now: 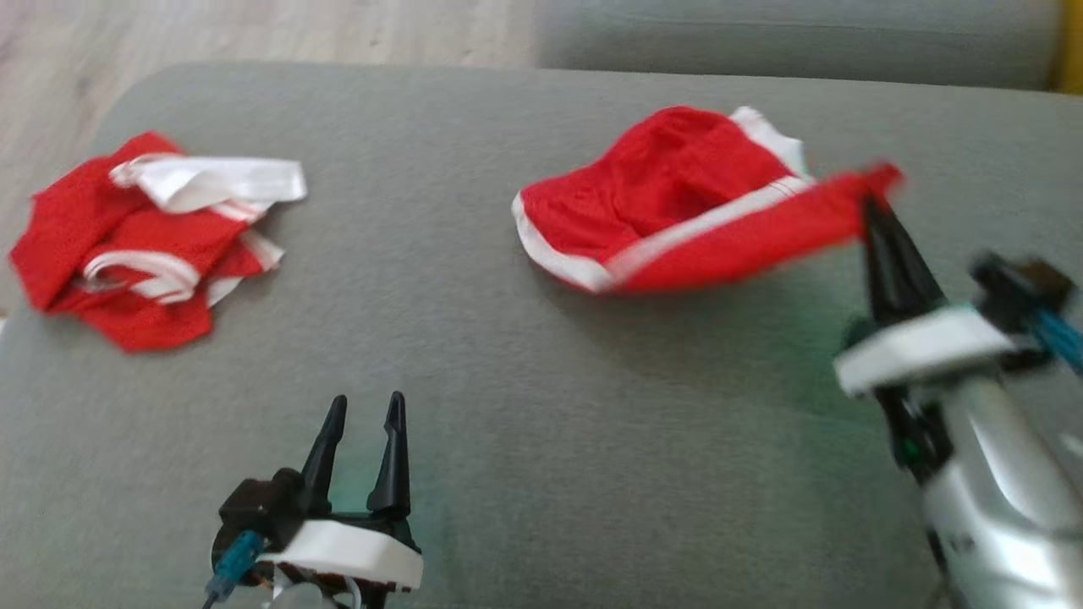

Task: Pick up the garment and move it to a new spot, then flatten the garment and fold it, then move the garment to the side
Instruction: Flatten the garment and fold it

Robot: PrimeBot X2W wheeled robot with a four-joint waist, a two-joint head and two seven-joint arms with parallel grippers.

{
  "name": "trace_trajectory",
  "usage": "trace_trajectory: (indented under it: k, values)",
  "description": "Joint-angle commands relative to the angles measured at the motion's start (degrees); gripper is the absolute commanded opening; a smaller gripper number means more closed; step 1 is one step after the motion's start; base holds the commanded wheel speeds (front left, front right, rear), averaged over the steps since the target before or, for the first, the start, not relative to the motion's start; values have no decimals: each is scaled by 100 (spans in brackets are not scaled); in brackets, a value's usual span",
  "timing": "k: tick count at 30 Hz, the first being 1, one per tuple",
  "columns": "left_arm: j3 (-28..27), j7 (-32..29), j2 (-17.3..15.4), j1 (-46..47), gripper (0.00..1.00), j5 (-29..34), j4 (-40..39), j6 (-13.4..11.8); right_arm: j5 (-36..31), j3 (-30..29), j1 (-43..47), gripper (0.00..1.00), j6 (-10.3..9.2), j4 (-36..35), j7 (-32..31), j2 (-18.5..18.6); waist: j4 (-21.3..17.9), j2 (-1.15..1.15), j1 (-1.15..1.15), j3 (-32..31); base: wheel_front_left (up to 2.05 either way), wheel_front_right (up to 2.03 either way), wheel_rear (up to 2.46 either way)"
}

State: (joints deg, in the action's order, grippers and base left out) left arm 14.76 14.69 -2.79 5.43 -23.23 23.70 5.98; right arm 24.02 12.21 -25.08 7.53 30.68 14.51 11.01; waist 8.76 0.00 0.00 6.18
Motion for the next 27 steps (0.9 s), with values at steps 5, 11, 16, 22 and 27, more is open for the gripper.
trace_trajectory:
  k: [5,11,16,22,27]
  values:
    - [-227,30,-9,118,100,64,-194,-3,-167,-904,844,0,-4,-383,48,70,-637,0,0,-29,0,0,0]
    - [-198,30,-9,233,100,131,-165,33,-460,-1457,1126,100,-4,-78,49,-51,-939,0,0,96,0,0,0]
    - [-73,31,-9,451,100,140,-152,78,-957,-1642,1051,100,-4,-414,49,-322,-1160,0,0,235,0,0,0]
    - [656,31,-9,1160,100,153,82,143,-1313,-1406,981,100,-4,-870,49,-592,-1374,0,0,562,0,0,0]
    - [1982,31,-268,2127,100,-265,375,148,-1318,-1125,833,100,-4,-891,49,-693,-1557,0,0,887,0,0,0]
